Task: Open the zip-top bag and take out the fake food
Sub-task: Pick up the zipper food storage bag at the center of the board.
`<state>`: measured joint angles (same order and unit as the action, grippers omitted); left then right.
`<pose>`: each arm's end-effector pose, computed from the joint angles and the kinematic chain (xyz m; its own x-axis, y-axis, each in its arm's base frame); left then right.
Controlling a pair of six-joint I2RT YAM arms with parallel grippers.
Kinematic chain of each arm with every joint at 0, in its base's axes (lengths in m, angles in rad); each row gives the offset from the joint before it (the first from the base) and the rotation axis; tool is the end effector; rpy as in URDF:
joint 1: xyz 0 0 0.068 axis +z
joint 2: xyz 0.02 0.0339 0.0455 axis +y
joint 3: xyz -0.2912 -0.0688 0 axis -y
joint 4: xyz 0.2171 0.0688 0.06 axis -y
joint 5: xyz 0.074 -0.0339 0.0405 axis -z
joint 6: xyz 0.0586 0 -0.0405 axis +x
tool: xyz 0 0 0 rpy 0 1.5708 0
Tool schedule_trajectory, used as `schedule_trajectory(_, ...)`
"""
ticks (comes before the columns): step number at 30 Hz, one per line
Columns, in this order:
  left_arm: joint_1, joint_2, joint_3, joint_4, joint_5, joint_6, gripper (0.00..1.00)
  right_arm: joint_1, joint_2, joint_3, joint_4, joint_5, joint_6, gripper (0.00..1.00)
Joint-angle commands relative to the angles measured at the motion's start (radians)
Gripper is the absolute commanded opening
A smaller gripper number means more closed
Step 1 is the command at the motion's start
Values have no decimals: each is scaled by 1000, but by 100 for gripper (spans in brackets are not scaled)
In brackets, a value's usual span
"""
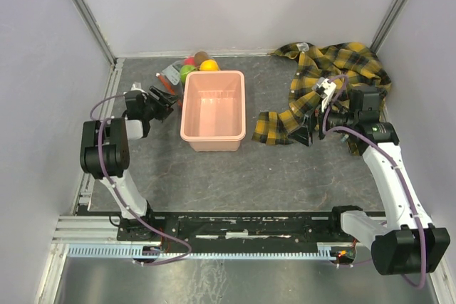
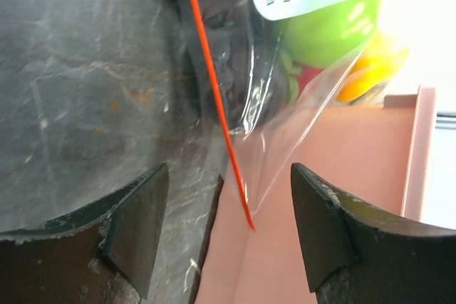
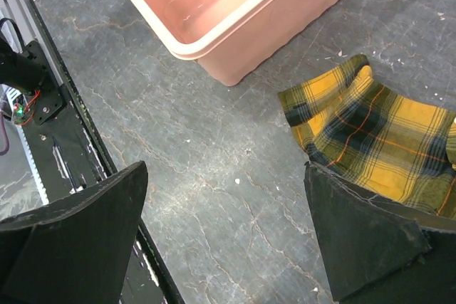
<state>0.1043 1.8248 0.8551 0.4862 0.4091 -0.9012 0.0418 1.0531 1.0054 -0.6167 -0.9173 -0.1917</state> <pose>0.3789 0.0162 0.1908 -0.4867 -0.7742 -0.4045 -0.2044 0.5512 -0.8090 0.1798 0.0541 0.3485 -0.4809 -0.1361 -0.8661 -0.7554 0.5658 0.3306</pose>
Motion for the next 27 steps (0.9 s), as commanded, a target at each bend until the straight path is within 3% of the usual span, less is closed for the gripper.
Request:
schedule_trajectory(1,-1,91,64,259,72,-136,75,0,40,8,13,-53,-13,99)
schedule_trajectory(5,1,166,137,252,72,-151,68,0,64,10,-2,-91,-32,99)
schedule_trajectory(15,1,241,188,262,103,-174,4,0,68,16,-19,-119,-48,99)
schedule_trajectory(21,10,156,147,257,76,-137,3,-1,58,18,-22,-128,-46,99)
schedule_trajectory(27,28,-136,32,34,-119,-68,3,0,49,22,-22,-135,-38,99)
